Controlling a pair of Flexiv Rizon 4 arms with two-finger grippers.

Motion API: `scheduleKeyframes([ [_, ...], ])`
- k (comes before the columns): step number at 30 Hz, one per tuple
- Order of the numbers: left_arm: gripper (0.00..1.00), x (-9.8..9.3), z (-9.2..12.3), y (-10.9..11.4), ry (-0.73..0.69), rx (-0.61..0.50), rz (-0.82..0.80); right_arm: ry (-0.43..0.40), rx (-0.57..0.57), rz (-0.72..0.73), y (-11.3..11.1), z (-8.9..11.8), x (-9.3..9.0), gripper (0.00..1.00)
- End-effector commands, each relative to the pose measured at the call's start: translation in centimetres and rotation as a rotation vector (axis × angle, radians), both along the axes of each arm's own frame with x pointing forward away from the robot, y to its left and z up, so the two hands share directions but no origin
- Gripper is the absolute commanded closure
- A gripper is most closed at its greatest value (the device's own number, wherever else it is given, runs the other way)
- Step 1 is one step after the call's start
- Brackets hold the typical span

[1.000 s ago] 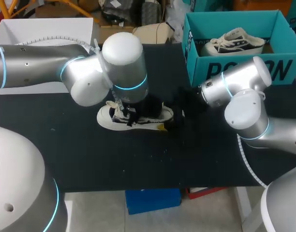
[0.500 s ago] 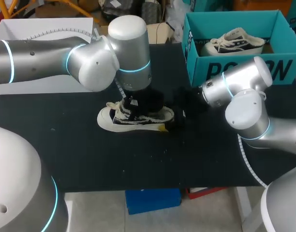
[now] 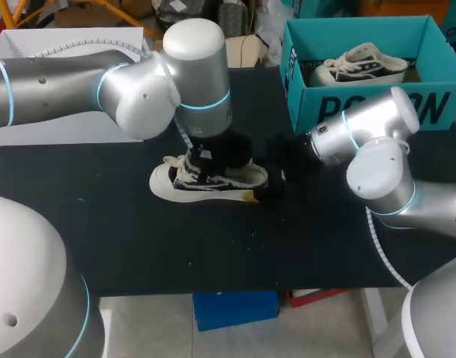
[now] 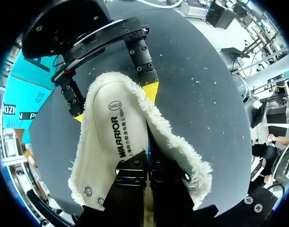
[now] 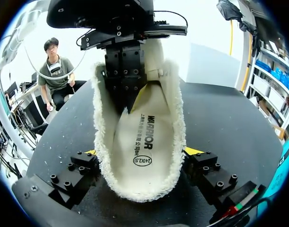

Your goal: Take the shoe out of the shoebox, open the shoe tongue, remove and reinsert the insole, then place the shoe into the shoebox

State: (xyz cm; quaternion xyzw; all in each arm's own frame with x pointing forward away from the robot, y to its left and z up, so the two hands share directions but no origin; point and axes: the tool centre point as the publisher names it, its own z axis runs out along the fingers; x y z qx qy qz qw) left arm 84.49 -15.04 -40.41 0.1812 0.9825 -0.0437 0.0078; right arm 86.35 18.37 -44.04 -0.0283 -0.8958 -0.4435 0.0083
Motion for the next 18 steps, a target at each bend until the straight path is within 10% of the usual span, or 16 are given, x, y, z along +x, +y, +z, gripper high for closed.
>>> scheduleKeyframes([
  [1, 1.00, 0.0, 0.6, 0.5, -0.012, -0.007, 0.001, 0.001, -0.001, -0.001, 0.2, -0.3, 0.1, 1.00],
  [18, 1.00, 0.7, 1.9, 1.1, -0.054, -0.020, 0.012, 0.001, -0.001, -0.001, 0.2, -0.3, 0.1, 1.00],
])
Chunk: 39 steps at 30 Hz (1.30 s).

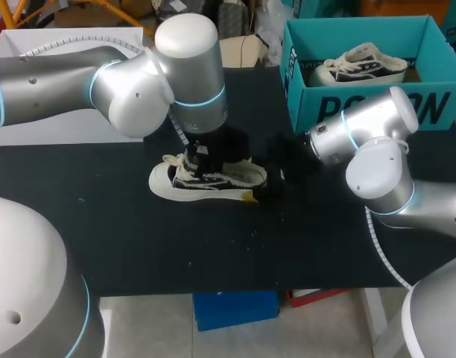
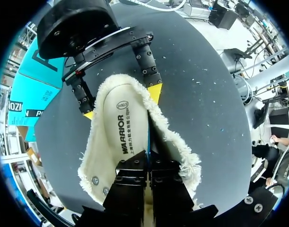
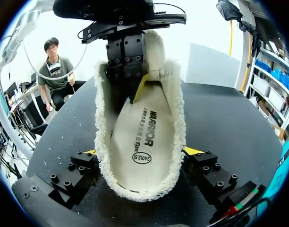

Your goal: Take the shoe out of the shoebox, open the shoe tongue, remove and reinsert the insole, then place the shoe into the shoebox

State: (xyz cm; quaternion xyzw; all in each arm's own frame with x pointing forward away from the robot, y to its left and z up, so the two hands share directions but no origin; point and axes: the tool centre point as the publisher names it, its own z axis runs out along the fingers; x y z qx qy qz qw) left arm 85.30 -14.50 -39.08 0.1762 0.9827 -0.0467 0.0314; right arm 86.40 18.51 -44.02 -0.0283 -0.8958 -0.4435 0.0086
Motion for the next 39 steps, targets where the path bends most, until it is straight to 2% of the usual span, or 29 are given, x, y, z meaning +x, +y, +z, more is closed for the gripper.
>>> scheduleKeyframes([
  [1, 1.00, -0.1, 0.6, 0.6, -0.012, -0.006, 0.001, 0.000, -0.001, -0.001, 0.0, -0.3, 0.0, 1.00],
  [30, 1.00, 0.7, 2.6, 0.5, -0.078, -0.040, 0.023, 0.000, -0.001, -0.001, 0.0, -0.3, 0.0, 1.00],
  [39, 1.00, 0.4, 1.1, -2.1, -0.047, -0.095, -0.068, 0.000, -0.001, -0.001, 0.0, -0.3, 0.0, 1.00],
])
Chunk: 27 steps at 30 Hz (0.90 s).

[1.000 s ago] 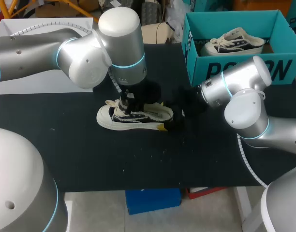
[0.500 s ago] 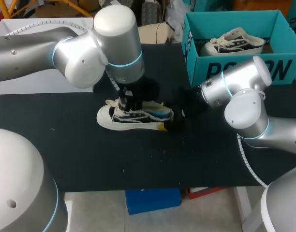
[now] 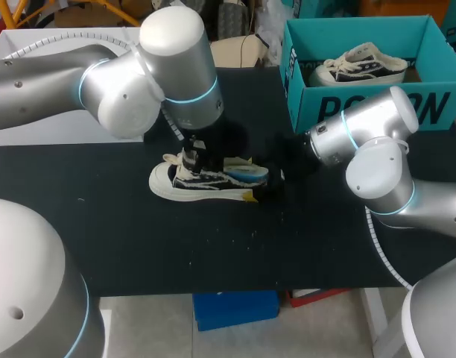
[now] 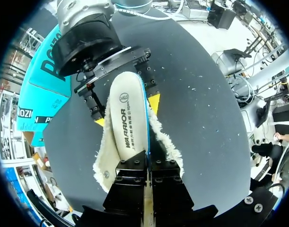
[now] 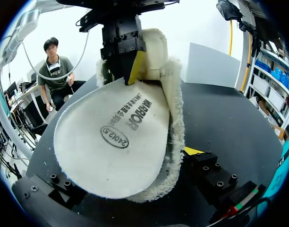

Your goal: Take the shoe out of the shoebox, open the shoe tongue, remove and reinsert the insole, then place the shoe into the shoebox

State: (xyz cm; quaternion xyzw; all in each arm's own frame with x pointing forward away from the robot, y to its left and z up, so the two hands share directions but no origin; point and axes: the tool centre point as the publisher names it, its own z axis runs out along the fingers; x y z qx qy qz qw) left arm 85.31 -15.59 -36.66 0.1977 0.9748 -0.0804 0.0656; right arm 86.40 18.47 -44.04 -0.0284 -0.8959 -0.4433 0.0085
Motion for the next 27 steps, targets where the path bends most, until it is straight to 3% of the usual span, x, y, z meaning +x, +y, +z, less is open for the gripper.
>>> scheduleKeyframes([
  [1, 1.00, 0.3, -1.6, -1.3, 0.013, -0.019, -0.034, 0.000, -0.001, -0.001, 0.1, -0.3, 0.0, 1.00],
  [5, 1.00, -0.1, -1.8, -1.8, -0.001, -0.073, -0.099, 0.000, -0.001, -0.001, 0.1, -0.3, 0.0, 1.00],
  [7, 0.67, -0.4, -1.5, -2.0, -0.019, -0.099, -0.130, 0.000, -0.001, -0.001, 0.1, -0.3, 0.0, 1.00],
  [11, 0.52, -0.9, -1.2, -2.9, -0.033, -0.124, -0.183, 0.000, -0.001, -0.001, 0.1, -0.3, 0.0, 1.00],
  [13, 0.29, -1.0, -1.1, -3.3, -0.032, -0.137, -0.196, 0.000, -0.001, -0.001, 0.1, -0.3, 0.0, 1.00],
  [14, 0.27, -1.0, -1.1, -3.5, -0.032, -0.137, -0.196, 0.000, -0.001, -0.001, 0.1, -0.3, 0.0, 1.00],
  [20, 0.32, -0.9, -1.4, -4.5, -0.045, -0.148, -0.199, 0.000, -0.001, -0.001, 0.1, -0.3, 0.0, 1.00],
  [21, 0.36, -0.8, -1.5, -4.7, -0.050, -0.153, -0.194, 0.000, -0.001, -0.001, 0.1, -0.3, 0.0, 1.00],
  [23, 0.53, -0.8, -1.6, -5.1, -0.062, -0.160, -0.188, 0.000, -0.001, -0.001, 0.1, -0.3, 0.0, 1.00],
  [27, 0.57, -0.7, -1.8, -6.0, -0.081, -0.153, -0.173, 0.000, -0.001, -0.001, 0.1, -0.3, 0.0, 1.00],
])
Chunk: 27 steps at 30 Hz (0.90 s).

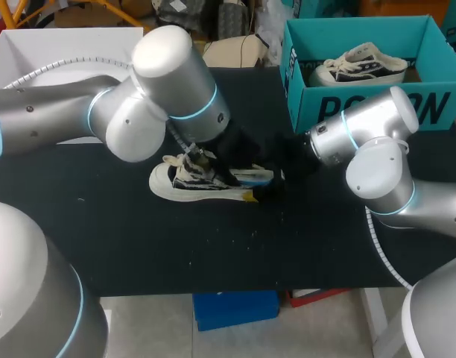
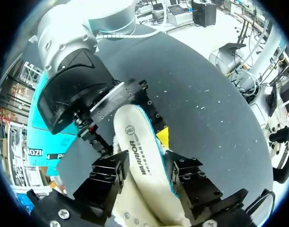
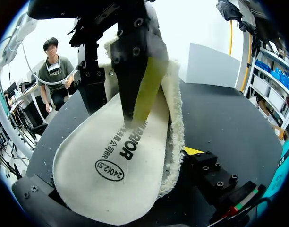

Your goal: Take the shoe out of the shoebox, open the shoe tongue, remove and reinsert the insole, then place the shoe into the shoebox

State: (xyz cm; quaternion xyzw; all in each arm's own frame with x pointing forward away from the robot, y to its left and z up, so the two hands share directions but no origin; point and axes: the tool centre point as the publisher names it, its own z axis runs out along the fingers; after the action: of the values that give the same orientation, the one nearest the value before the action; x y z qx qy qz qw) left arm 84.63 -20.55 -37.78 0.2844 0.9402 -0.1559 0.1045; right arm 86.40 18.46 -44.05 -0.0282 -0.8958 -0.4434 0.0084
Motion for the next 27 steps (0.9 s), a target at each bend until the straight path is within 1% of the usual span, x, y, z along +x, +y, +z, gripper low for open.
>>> scheduleKeyframes([
  [1, 0.57, 0.1, -0.8, -1.2, -0.014, 0.001, 0.015, 0.001, -0.001, -0.001, 0.1, -0.3, 0.0, 1.00],
  [3, 0.56, 0.2, -0.9, -1.4, -0.013, -0.005, 0.025, 0.001, -0.001, -0.001, 0.1, -0.3, 0.0, 1.00],
  [7, 0.56, 0.6, -1.0, -1.7, -0.026, -0.011, 0.062, 0.001, -0.001, -0.001, 0.1, -0.3, 0.0, 1.00],
  [10, 0.56, 0.8, -0.9, -1.9, -0.032, -0.018, 0.078, 0.001, -0.001, -0.001, 0.1, -0.3, 0.0, 1.00],
  [12, 0.59, 0.9, -0.9, -2.0, -0.043, -0.012, 0.097, 0.001, -0.001, -0.001, 0.1, -0.3, 0.0, 1.00],
  [15, 0.68, 1.1, -0.9, -2.0, -0.043, -0.016, 0.127, 0.001, -0.001, -0.001, 0.1, -0.3, 0.0, 1.00],
  [17, 0.77, 1.2, -1.0, -2.0, -0.044, -0.020, 0.141, 0.001, -0.001, -0.001, 0.1, -0.3, 0.0, 1.00],
  [19, 0.91, 1.2, -0.9, -1.9, -0.050, -0.019, 0.155, 0.001, -0.001, -0.001, 0.1, -0.3, 0.0, 1.00],
  [20, 1.00, 1.2, -0.9, -1.9, -0.055, -0.020, 0.164, 0.001, -0.001, -0.001, 0.1, -0.3, 0.0, 1.00],
  [27, 1.00, 1.3, -0.8, -1.5, -0.079, -0.017, 0.208, 0.001, -0.001, -0.001, 0.1, -0.3, 0.0, 1.00],
])
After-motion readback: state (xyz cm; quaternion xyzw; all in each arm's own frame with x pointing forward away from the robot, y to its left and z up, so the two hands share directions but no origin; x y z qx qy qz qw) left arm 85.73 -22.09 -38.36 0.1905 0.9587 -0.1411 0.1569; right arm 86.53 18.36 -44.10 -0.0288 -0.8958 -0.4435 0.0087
